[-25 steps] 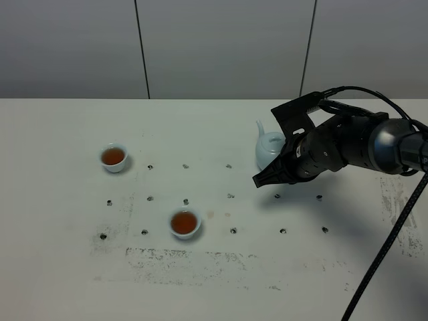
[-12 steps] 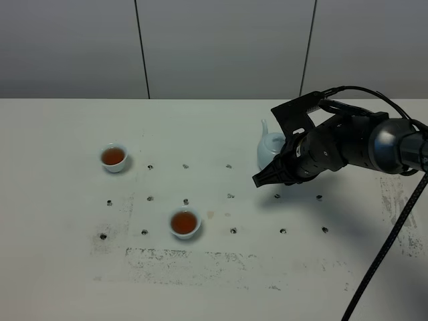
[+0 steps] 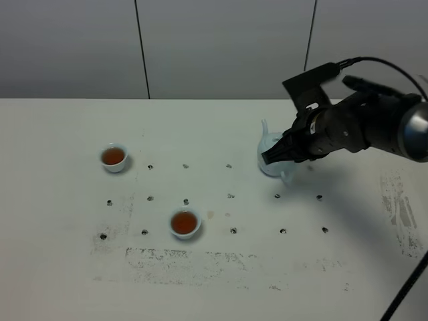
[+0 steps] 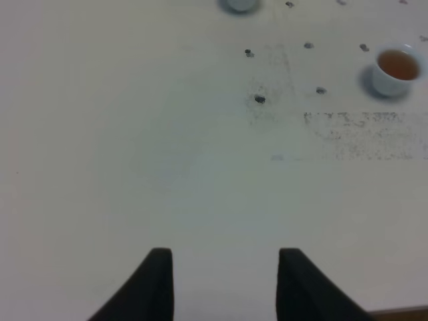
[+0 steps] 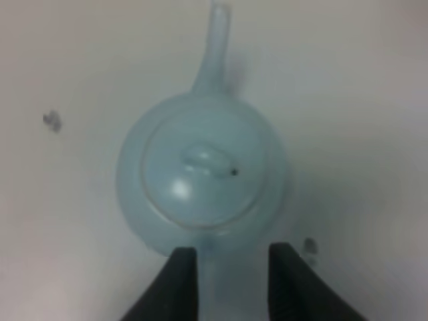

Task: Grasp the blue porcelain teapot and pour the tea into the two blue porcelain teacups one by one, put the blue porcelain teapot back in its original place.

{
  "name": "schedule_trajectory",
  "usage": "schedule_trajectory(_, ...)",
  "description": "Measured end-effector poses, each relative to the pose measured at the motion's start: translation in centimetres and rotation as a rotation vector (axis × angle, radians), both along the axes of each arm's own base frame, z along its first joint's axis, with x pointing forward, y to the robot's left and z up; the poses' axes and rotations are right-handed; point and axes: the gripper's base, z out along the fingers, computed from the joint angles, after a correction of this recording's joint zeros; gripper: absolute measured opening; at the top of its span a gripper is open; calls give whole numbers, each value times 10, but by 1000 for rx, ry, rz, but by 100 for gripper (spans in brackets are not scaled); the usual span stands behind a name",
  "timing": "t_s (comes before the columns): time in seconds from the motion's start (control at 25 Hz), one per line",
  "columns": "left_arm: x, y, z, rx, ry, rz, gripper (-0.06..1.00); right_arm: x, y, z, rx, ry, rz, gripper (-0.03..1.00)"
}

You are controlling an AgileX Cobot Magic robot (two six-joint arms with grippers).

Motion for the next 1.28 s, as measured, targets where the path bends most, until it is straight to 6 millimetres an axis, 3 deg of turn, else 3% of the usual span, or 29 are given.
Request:
schedule_trajectory(0.28, 0, 0, 0, 0, 0, 0, 43, 7, -73, 31, 6, 6, -143, 27)
schedule_trajectory(0.48, 0, 0, 0, 0, 0, 0, 43, 10, -140, 33, 6, 53, -310, 27)
schedule_trajectory(0.56, 0, 0, 0, 0, 0, 0, 43, 7, -155, 34, 0, 81, -351, 27)
schedule_trajectory(0.76, 0, 0, 0, 0, 0, 0, 43, -5, -160, 47, 0, 128, -373, 27)
schedule_trajectory(0.92, 0, 0, 0, 0, 0, 0, 43, -28, -161, 84, 15, 99, -384, 27)
schedule_trajectory(1.08, 0, 0, 0, 0, 0, 0, 43, -64, -162, 114, 55, 69, -403, 27)
schedule_trajectory(1.28, 0, 0, 0, 0, 0, 0, 43, -114, -164, 122, 49, 122, -417, 27)
